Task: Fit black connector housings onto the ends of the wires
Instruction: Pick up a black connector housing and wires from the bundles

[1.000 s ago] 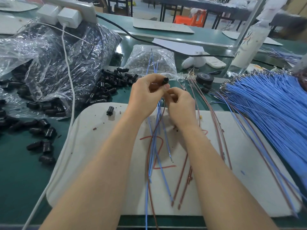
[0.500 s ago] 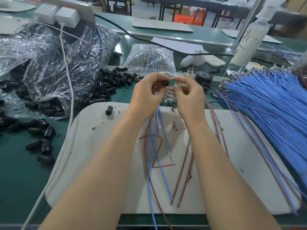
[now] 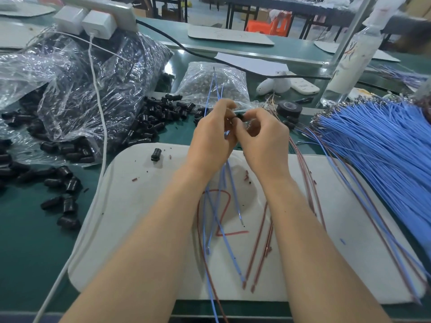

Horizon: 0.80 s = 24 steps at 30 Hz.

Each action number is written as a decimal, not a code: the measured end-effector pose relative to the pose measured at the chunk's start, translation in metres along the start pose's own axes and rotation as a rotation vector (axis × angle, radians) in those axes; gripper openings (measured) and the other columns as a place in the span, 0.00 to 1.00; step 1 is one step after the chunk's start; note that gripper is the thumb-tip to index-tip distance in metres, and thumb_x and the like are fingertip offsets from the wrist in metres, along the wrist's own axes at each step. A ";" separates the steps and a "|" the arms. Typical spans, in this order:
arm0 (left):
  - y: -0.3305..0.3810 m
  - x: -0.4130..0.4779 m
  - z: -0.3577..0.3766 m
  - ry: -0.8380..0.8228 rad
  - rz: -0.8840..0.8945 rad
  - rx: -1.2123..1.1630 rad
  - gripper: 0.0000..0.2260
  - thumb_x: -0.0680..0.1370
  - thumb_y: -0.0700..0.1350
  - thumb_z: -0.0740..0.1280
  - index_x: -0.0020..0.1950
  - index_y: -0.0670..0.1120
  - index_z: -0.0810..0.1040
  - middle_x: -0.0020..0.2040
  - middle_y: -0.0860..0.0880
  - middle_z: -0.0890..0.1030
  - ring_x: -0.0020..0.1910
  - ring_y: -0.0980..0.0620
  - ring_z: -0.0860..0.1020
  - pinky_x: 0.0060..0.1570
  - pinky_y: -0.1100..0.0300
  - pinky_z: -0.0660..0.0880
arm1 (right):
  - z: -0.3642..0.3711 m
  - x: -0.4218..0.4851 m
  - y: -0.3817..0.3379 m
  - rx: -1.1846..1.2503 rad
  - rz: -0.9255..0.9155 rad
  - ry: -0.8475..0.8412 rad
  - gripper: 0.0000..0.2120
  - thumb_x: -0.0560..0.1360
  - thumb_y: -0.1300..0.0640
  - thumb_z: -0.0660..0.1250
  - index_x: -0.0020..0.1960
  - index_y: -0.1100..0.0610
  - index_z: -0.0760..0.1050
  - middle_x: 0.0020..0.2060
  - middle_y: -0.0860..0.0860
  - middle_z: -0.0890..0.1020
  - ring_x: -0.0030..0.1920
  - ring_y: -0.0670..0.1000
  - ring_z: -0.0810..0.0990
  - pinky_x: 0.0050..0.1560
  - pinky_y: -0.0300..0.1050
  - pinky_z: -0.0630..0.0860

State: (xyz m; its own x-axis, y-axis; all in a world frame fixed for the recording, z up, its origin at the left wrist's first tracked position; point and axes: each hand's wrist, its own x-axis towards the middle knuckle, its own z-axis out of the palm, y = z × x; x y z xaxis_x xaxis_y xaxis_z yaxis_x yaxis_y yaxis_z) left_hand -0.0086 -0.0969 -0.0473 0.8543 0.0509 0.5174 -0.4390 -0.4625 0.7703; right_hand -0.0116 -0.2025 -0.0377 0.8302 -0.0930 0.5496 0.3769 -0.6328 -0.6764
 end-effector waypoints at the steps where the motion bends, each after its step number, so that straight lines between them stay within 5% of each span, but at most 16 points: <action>1: -0.001 0.000 0.001 0.012 -0.018 0.021 0.15 0.74 0.36 0.68 0.59 0.41 0.72 0.46 0.50 0.78 0.41 0.49 0.77 0.48 0.51 0.76 | 0.000 0.000 0.000 -0.026 -0.011 0.016 0.07 0.74 0.54 0.68 0.47 0.57 0.79 0.37 0.52 0.80 0.38 0.53 0.78 0.44 0.48 0.74; 6: -0.001 -0.002 0.006 -0.007 -0.106 0.277 0.04 0.75 0.41 0.66 0.46 0.41 0.77 0.43 0.46 0.80 0.40 0.43 0.76 0.44 0.49 0.75 | 0.003 -0.001 0.000 -0.107 -0.026 0.058 0.09 0.75 0.52 0.67 0.44 0.58 0.77 0.34 0.49 0.76 0.37 0.54 0.75 0.40 0.46 0.69; 12: -0.004 0.001 0.004 0.033 -0.100 0.297 0.05 0.73 0.37 0.61 0.39 0.41 0.75 0.32 0.46 0.76 0.37 0.40 0.75 0.37 0.53 0.71 | 0.005 -0.001 0.000 0.012 0.007 -0.053 0.09 0.74 0.53 0.70 0.47 0.59 0.77 0.38 0.54 0.80 0.40 0.54 0.76 0.45 0.47 0.72; 19: -0.006 0.001 0.007 -0.014 -0.141 0.000 0.07 0.72 0.33 0.64 0.47 0.40 0.78 0.39 0.42 0.82 0.40 0.41 0.80 0.45 0.46 0.78 | 0.004 -0.001 0.000 0.072 0.003 -0.047 0.06 0.72 0.57 0.71 0.46 0.60 0.79 0.37 0.55 0.81 0.40 0.55 0.78 0.46 0.51 0.74; 24: -0.008 0.001 0.004 0.068 -0.062 0.166 0.06 0.71 0.34 0.61 0.42 0.40 0.77 0.34 0.45 0.79 0.36 0.42 0.76 0.39 0.48 0.75 | 0.004 -0.001 -0.002 0.095 -0.006 -0.094 0.09 0.71 0.56 0.73 0.50 0.59 0.80 0.40 0.52 0.82 0.40 0.51 0.78 0.48 0.47 0.75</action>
State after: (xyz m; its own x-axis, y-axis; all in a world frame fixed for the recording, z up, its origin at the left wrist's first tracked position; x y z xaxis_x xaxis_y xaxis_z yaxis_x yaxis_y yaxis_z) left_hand -0.0032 -0.0966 -0.0547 0.8552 0.1406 0.4989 -0.3292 -0.5962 0.7322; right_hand -0.0114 -0.1985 -0.0386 0.8610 -0.0142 0.5084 0.4155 -0.5569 -0.7192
